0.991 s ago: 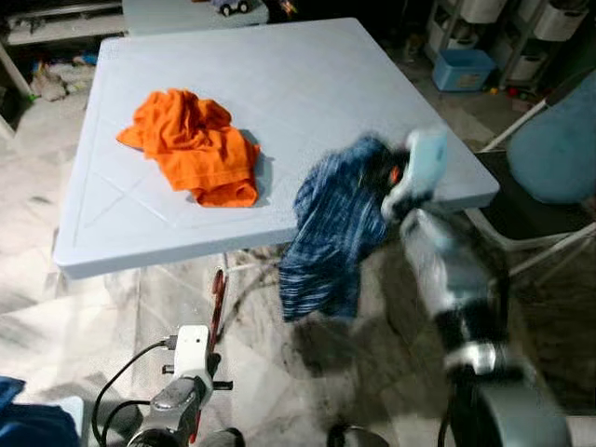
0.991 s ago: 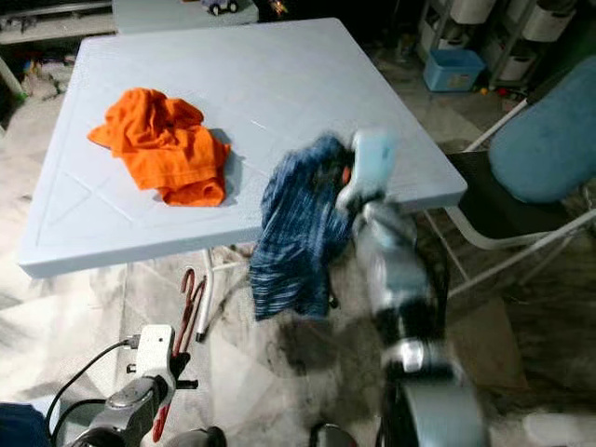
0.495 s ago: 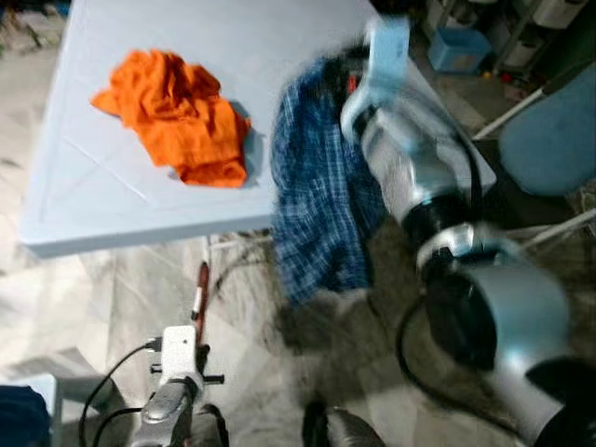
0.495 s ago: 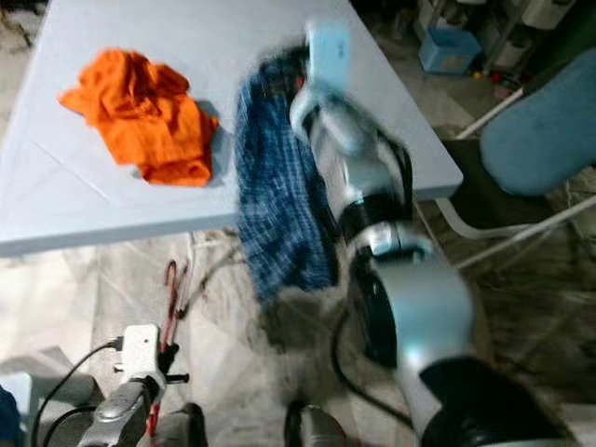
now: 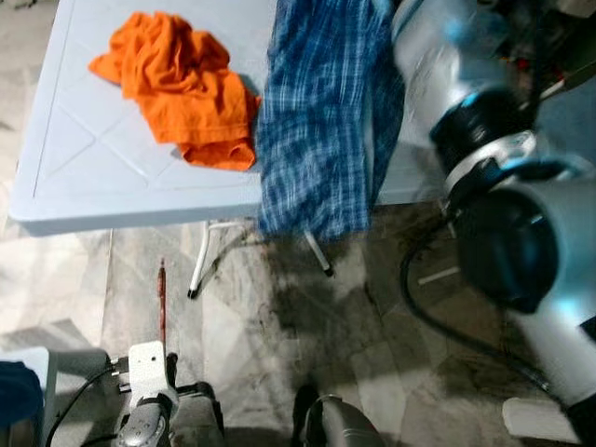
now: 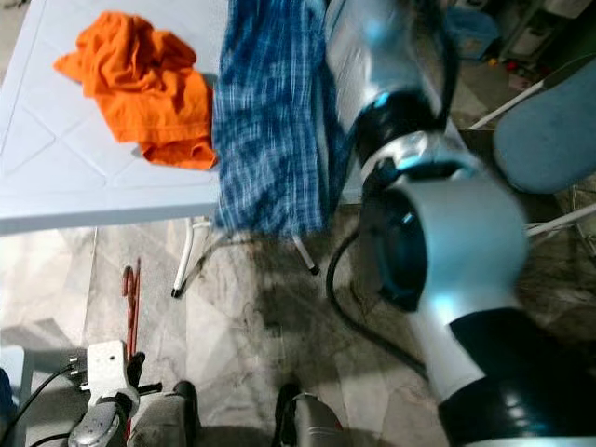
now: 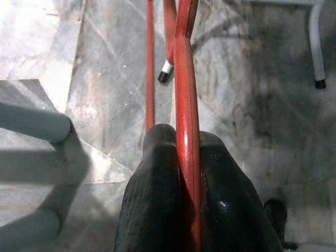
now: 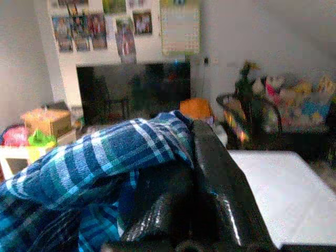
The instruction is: Hang hanger
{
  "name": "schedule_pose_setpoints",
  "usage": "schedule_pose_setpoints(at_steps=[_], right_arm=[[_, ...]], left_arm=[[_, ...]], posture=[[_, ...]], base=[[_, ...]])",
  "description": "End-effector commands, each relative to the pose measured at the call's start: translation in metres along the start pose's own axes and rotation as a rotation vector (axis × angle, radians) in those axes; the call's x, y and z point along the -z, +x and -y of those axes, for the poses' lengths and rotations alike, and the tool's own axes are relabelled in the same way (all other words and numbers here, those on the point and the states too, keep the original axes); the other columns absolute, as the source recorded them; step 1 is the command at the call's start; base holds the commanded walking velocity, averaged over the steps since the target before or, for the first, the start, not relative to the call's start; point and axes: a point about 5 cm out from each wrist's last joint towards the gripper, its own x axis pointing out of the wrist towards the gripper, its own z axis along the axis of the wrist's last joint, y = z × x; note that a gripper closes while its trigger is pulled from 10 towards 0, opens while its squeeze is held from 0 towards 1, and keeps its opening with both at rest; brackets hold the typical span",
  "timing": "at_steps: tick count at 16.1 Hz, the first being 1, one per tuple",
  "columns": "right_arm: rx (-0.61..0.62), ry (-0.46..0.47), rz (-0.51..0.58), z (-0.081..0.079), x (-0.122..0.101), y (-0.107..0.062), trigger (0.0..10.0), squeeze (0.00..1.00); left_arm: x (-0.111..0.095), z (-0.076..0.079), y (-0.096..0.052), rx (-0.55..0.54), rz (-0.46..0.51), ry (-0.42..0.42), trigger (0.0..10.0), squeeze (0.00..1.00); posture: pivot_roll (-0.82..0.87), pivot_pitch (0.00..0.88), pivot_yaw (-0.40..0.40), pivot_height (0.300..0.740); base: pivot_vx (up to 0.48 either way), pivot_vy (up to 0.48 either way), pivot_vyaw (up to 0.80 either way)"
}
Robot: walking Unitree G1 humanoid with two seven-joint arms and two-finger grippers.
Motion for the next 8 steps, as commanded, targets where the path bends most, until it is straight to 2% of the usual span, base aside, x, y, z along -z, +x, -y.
schedule_pose_setpoints(at_steps=[1, 2, 3, 4, 5, 7, 8], right_arm=[[0.013, -0.044, 0.089, 0.006, -0.026, 0.005, 10.0, 0.0], [0.036, -0.068, 0.124, 0.016, -0.035, 0.004, 10.0, 0.0], [0.047, -0.062, 0.125, 0.021, -0.035, 0.003, 10.0, 0.0], [0.056, -0.08, 0.077, 0.031, -0.018, -0.005, 10.0, 0.0], [0.038, -0.135, -0.01, 0.034, 0.01, -0.015, 10.0, 0.0], [0.001, -0.154, -0.165, 0.039, 0.06, -0.039, 10.0, 0.0], [-0.039, -0.151, -0.242, 0.039, 0.082, -0.052, 10.0, 0.57]], left_arm=[[0.003, 0.006, -0.003, 0.006, -0.001, -0.001, 10.0, 0.0], [0.002, 0.006, -0.003, 0.005, 0.007, -0.004, 10.0, 0.0], [0.002, 0.006, -0.003, 0.006, 0.006, -0.005, 10.0, 0.0], [0.004, 0.006, -0.004, 0.008, 0.006, -0.003, 10.0, 0.0], [0.005, 0.008, -0.005, 0.013, 0.002, -0.003, 10.0, 0.0], [0.006, 0.011, -0.005, 0.028, -0.003, -0.003, 10.0, 0.0], [0.006, 0.012, -0.005, 0.033, -0.005, -0.002, 10.0, 0.0]], posture=[[0.34, 0.266, -0.185, 0.74], [0.34, 0.266, -0.185, 0.74], [0.33, 0.267, -0.185, 0.74], [0.33, 0.267, -0.184, 0.74], [0.33, 0.268, -0.183, 0.74], [0.32, 0.272, -0.179, 0.74], [0.32, 0.272, -0.179, 0.74]], base=[[0.0, 0.0, 0.0], [0.0, 0.0, 0.0], [0.0, 0.0, 0.0], [0.0, 0.0, 0.0], [0.0, 0.0, 0.0], [0.0, 0.0, 0.0], [0.0, 0.0, 0.0]])
